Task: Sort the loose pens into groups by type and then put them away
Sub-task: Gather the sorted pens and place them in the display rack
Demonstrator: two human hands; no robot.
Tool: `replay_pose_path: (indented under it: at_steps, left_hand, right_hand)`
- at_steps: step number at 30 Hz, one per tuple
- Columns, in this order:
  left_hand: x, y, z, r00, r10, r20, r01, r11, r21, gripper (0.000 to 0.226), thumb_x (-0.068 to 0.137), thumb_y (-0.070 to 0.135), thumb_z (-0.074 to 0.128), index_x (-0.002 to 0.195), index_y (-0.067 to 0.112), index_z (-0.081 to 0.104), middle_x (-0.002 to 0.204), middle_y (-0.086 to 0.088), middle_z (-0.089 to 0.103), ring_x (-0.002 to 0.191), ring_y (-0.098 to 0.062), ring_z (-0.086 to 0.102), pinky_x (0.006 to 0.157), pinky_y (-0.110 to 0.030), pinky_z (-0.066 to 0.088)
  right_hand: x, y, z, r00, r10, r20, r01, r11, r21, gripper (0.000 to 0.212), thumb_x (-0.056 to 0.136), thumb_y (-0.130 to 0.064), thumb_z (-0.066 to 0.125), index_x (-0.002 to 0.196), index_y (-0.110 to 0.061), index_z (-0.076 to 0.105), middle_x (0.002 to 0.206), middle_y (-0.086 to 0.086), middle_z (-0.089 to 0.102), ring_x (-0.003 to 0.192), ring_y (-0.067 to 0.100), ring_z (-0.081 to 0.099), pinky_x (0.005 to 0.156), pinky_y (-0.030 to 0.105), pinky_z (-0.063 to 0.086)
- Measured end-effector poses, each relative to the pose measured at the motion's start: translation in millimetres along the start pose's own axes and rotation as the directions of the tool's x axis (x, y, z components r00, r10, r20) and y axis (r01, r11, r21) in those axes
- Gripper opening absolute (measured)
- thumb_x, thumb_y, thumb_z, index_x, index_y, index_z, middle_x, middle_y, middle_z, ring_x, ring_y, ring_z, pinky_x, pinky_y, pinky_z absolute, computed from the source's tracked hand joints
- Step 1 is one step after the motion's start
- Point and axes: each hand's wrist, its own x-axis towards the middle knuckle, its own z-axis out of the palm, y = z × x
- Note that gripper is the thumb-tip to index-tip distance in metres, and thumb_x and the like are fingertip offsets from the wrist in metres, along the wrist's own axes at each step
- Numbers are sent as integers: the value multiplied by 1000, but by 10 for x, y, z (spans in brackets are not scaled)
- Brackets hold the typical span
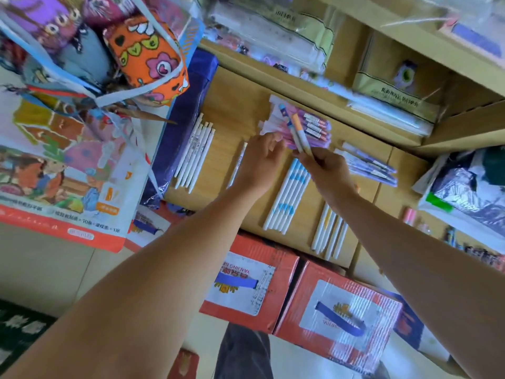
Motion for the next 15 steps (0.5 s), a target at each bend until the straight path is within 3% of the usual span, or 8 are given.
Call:
replay_pose_path:
  at_steps: [3, 6, 10, 12, 15]
  left_hand:
    - [18, 92, 72, 970, -245, 15, 241, 941, -237, 23, 94, 32, 56, 101, 14, 68, 88, 3, 65, 81, -12, 63, 70, -25, 46]
    - [-45, 101, 158, 965, -246, 87, 261, 917, -303, 19, 93, 26, 60, 81, 11, 64, 68, 1, 60, 51, 0, 54, 51, -18, 42]
    - [-193, 218, 369, 966, -204, 160, 238, 942, -235, 17, 92, 19, 60, 77, 10, 63, 64, -1, 59, 42, 1, 51, 44, -13, 38]
    - [-260, 277, 507, 951, -211, 225, 252, 953, -169, 18, 88, 26, 59, 77, 12, 64, 65, -1, 62, 46, -6, 55, 46, -18, 43]
    - [-357, 308, 696, 942, -170, 289, 137, 982, 131, 30, 83, 38, 52, 94, 14, 65, 89, -6, 70, 79, -23, 66, 75, -32, 52]
  right_hand:
    - [-128, 16, -55, 992, 15, 122, -11, 1000, -29, 17, 93, -24, 62, 102, -16, 73, 58, -14, 47, 51, -1, 41, 53, 15, 29]
    - [-268, 101, -177, 975, 76, 211, -86, 995, 42, 16, 92, -21, 62, 100, -10, 72, 64, -3, 46, 55, 6, 39, 54, 21, 33]
    - [-466, 243, -366, 962, 166, 214, -193, 975, 109, 7, 88, -15, 67, 95, -14, 69, 74, 5, 56, 62, 10, 45, 58, 21, 36]
    - [-569, 334, -462, 955, 230, 186, -259, 955, 147, 6, 87, -14, 68, 93, -14, 68, 68, 0, 58, 57, 6, 48, 56, 17, 38]
    - [-733, 552, -644, 943, 316, 100, -329, 928, 172, 8, 85, -15, 71, 91, -10, 69, 62, -4, 56, 53, 4, 47, 53, 15, 38]
